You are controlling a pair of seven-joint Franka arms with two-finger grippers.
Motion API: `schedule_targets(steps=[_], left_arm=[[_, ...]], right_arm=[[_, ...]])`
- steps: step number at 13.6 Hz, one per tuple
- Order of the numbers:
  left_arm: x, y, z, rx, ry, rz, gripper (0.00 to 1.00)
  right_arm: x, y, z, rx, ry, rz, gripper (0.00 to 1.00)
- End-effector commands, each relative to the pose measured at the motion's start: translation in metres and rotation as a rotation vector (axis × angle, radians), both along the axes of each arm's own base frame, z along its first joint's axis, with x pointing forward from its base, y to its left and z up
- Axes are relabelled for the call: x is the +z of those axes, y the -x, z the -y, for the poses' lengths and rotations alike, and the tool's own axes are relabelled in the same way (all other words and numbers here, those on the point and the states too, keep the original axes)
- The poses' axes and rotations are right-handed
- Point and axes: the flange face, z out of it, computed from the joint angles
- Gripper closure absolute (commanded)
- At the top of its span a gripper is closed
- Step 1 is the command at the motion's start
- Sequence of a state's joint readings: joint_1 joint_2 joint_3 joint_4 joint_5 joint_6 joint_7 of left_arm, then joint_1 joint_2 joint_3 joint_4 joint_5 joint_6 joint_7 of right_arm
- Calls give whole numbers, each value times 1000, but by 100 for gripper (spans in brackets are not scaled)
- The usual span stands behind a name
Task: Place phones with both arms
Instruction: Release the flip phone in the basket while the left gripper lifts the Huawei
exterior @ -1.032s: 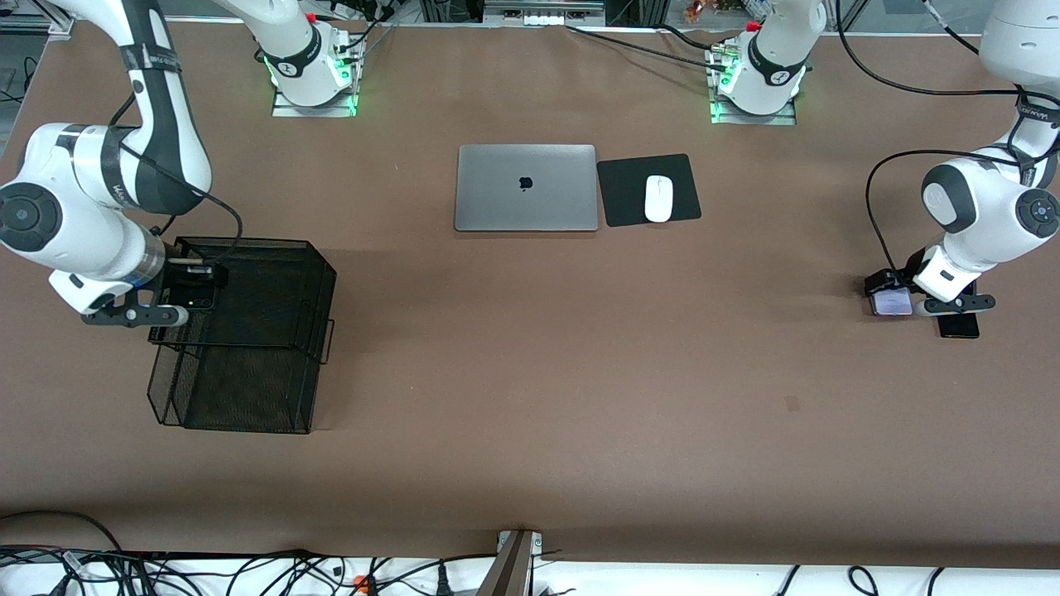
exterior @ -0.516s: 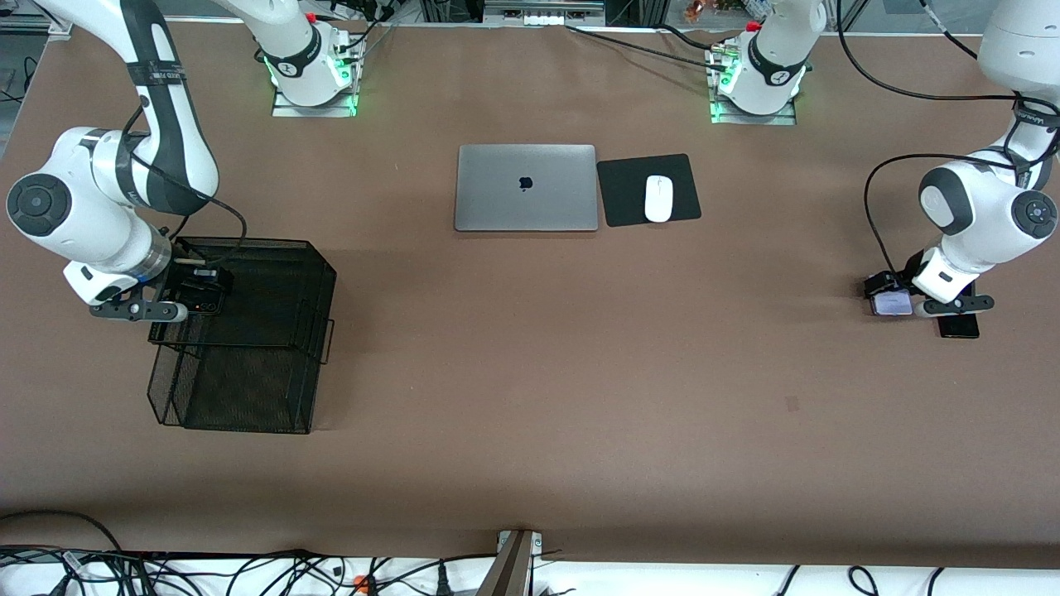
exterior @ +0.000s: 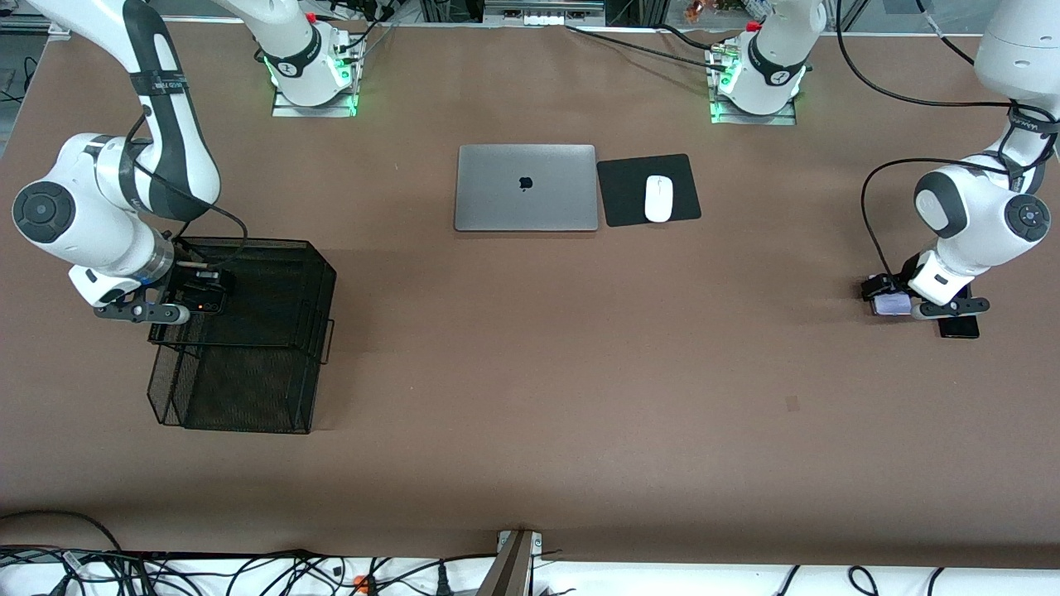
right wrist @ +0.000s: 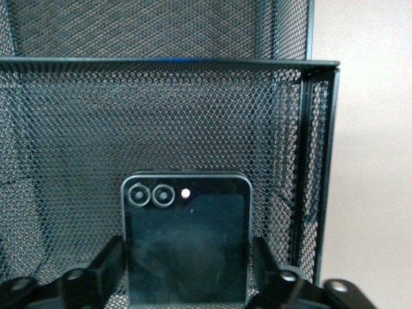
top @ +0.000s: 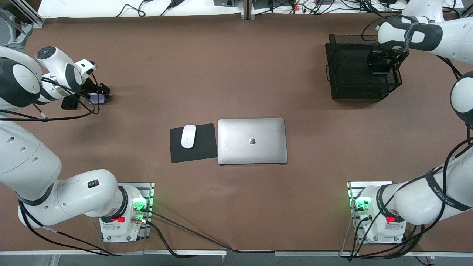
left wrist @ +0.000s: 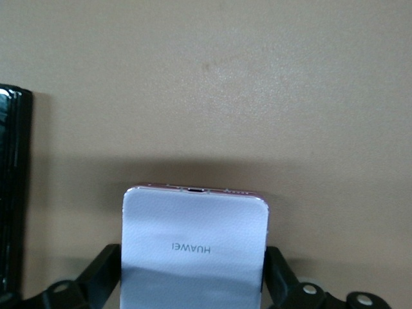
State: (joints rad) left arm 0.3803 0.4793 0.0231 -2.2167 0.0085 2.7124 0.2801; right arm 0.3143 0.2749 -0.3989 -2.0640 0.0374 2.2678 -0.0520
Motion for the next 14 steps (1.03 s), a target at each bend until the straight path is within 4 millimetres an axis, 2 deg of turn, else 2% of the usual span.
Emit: schedule_targets(steps=[1,3,6,8,9,11,12,14], left_arm=[[-5,-4,-1,21,15,10,65],[-4,-4,-1,55,31,17,100],[9,-21,12,77,42,32,100],[31,-41,23,78,75,-8,100],[49,-56,31,85,98,-40,100],[84,-92,74,117,122,-120,100],[98,-107,107,133,121,-147,100],[114,-127,194,178,98,-169,100]], right_arm=[[10,-2,2,-11,-16,26,1],[19,-8,0,-7,-15,42,1],[50,-25,-8,12,-17,65,1],[81,-37,-16,23,-21,43,1],[94,-40,-18,23,-24,24,1],[114,-43,-20,25,-28,-1,1],[124,-44,-21,25,-30,-12,1],[126,-44,-23,28,-30,-20,1]])
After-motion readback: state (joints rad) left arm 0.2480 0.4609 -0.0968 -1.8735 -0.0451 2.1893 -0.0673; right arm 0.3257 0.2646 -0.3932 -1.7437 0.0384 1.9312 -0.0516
